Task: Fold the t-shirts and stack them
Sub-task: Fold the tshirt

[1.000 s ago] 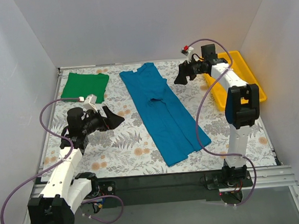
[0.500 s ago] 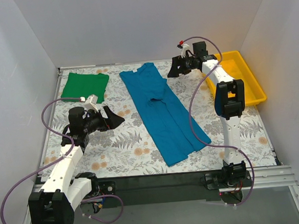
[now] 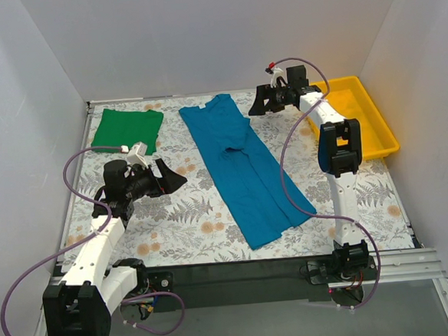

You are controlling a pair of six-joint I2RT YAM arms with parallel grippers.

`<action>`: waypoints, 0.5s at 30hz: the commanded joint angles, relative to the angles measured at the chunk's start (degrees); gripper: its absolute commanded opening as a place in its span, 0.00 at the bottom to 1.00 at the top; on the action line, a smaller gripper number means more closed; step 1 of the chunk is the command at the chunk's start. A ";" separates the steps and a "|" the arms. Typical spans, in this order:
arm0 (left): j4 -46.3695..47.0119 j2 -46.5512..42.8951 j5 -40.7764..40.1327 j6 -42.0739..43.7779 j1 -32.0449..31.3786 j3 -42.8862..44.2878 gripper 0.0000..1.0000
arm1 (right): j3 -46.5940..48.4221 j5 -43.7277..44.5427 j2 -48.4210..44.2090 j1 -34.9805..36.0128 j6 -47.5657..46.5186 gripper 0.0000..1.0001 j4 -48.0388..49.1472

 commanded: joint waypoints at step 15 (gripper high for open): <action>-0.50 0.96 0.02 1.11 -0.32 1.06 0.88 | 5.88 0.87 5.23 0.39 6.70 0.96 7.03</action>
